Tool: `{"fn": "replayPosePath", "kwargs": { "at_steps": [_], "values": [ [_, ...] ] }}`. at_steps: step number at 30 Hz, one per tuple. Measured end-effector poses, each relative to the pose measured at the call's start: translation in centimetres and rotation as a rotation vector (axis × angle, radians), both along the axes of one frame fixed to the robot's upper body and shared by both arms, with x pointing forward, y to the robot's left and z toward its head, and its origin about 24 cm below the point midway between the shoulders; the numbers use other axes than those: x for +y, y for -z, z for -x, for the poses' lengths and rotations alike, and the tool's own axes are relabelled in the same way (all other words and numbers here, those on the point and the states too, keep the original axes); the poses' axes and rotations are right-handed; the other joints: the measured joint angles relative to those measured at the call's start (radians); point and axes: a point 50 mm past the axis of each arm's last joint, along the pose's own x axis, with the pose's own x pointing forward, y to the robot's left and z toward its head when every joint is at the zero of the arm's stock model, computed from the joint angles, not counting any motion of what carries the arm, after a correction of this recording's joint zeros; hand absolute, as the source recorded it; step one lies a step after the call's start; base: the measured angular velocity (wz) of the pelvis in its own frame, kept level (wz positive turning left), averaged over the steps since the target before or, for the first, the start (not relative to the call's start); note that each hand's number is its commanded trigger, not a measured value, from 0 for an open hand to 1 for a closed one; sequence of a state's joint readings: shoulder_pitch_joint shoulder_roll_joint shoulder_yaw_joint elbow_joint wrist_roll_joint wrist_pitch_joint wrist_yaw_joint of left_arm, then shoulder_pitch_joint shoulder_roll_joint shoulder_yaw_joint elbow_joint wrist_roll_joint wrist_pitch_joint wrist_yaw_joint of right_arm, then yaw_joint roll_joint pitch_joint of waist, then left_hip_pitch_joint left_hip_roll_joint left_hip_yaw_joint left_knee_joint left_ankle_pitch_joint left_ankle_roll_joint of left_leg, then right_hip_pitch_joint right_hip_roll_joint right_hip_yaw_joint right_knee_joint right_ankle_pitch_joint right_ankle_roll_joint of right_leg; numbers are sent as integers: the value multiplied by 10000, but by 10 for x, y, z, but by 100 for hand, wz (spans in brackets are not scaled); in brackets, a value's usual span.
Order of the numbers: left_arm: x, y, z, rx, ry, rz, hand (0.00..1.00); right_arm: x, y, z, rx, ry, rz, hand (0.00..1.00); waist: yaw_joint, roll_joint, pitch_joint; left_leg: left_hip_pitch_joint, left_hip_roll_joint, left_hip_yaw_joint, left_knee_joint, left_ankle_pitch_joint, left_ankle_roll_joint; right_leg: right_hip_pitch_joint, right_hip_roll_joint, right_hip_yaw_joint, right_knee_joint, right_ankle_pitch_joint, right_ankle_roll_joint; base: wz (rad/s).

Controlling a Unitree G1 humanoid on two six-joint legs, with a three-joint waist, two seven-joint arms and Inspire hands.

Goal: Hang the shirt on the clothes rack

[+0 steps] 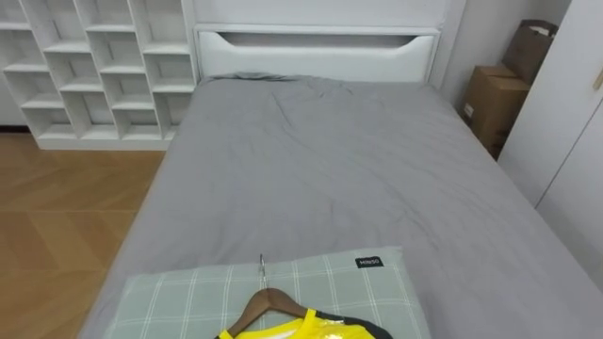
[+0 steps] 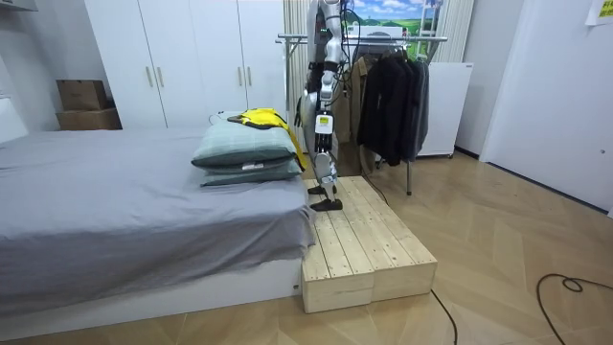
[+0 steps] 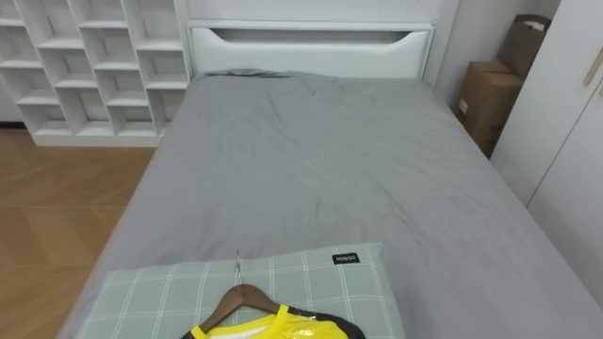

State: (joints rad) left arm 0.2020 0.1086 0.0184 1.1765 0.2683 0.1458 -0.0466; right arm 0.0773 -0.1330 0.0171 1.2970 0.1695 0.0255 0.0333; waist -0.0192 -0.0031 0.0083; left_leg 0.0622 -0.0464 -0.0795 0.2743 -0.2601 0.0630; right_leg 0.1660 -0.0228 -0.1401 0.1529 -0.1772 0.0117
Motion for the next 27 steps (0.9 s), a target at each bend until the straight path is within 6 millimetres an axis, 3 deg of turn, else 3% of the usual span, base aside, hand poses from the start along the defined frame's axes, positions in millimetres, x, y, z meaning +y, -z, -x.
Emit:
{"fn": "replayPosePath", "kwargs": {
  "at_steps": [10, 21, 27],
  "values": [
    [4, -1, 5, -137, -401, -813, 0, 0, 0, 1, 79, 227, 37, 0, 27, 8, 8, 122, 5, 121, -60, -1, -1, 97, -16, -52, -25, -1, 2, -1],
    [22, -8, 0, -1197, -1066, -3403, 0, -2, 0, 2, 155, 327, 536, 0, 27, 70, 58, 80, -11, 90, -57, 0, 0, 85, -47, -209, -29, -1, 2, 1],
    [35, -17, -15, -2326, -1650, -5100, 0, -2, 0, 2, 198, 266, 670, 0, 9, 105, -6, 9, -44, -114, -43, 25, -11, 106, -71, -502, -39, -7, 12, 11]
  ]
}}
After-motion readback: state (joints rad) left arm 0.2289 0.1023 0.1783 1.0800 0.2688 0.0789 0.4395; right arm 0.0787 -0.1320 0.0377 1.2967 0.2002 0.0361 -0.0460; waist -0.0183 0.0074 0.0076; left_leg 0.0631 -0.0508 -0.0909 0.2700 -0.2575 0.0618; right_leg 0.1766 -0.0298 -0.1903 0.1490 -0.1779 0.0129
